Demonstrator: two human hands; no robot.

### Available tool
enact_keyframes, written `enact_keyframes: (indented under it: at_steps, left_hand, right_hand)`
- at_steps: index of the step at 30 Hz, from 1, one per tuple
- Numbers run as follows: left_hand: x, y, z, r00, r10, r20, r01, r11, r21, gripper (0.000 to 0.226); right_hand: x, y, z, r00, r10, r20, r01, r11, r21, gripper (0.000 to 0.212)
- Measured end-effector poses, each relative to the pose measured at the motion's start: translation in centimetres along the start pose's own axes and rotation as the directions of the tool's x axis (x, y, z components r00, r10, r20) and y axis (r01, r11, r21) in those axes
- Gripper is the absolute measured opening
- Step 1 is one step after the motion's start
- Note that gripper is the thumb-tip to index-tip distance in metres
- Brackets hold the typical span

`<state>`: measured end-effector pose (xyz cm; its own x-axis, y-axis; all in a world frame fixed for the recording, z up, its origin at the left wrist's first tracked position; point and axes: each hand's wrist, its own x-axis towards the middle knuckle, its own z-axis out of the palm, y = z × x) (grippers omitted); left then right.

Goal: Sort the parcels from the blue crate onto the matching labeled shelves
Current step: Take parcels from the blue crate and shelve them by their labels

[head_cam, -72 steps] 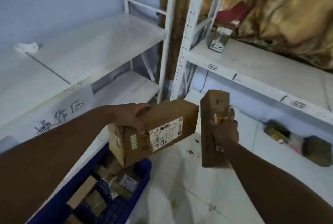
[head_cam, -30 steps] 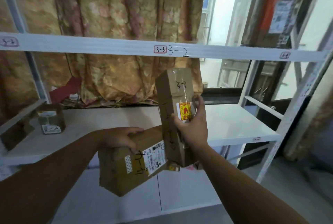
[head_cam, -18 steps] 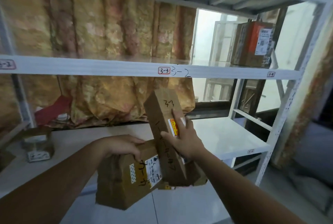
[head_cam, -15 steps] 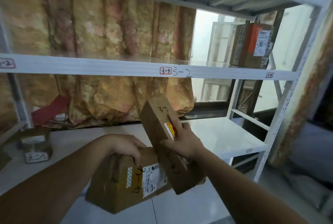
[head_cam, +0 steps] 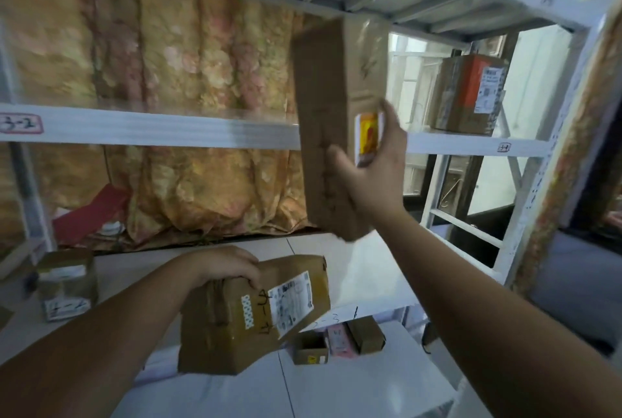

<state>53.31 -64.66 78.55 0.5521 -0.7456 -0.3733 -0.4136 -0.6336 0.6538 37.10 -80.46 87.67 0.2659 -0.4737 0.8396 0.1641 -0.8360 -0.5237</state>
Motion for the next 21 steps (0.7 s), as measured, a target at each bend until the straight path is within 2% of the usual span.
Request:
enact_keyframes:
  at_steps: [2, 5, 8, 11, 16, 21]
  left_hand:
    - [-0.2, 0.7, -0.4, 0.998, 0.012, -0.062, -0.019, 0.994, -0.112, 0.015]
    - [0.2, 1.3, -1.1, 0.973, 0.037, -0.227, -0.081, 0.979, -0.187, 0.029]
    - [0.6, 2.0, -2.2, 0.961, 0.044, -0.275, -0.121, 0.955, -0.269, 0.034]
    - [1.1, 2.7, -3.3, 0.949, 0.033, -0.313, -0.121, 0.957, -0.265, 0.037]
    - [2.9, 3.8, -4.6, 0.944, -0.009, -0.329, -0.082, 0.961, -0.264, 0.02]
    - [5.5, 4.7, -5.8, 0.932, -0.048, -0.36, -0.033, 0.976, -0.217, 0.03]
  right_hand:
    - [2.8, -0.9, 0.7, 0.989, 0.0, -0.147, 0.015, 0.995, 0.099, 0.086]
    - [6.6, -1.1, 2.3, 0.971, 0.016, -0.239, 0.031, 0.981, 0.191, 0.089]
    - [9.4, -0.5, 4.0, 0.969, 0.012, -0.247, 0.034, 0.983, 0.183, 0.089]
    - [12.4, 0.4, 5.3, 0.967, -0.014, -0.256, 0.059, 0.984, 0.169, 0.088]
    - [18.4, 0.9, 7.1, 0.991, -0.044, -0.127, 0.048, 0.999, 0.026, 0.084]
    - [21.5, 2.1, 9.0, 0.982, -0.065, -0.175, 0.056, 0.997, -0.057, 0.083]
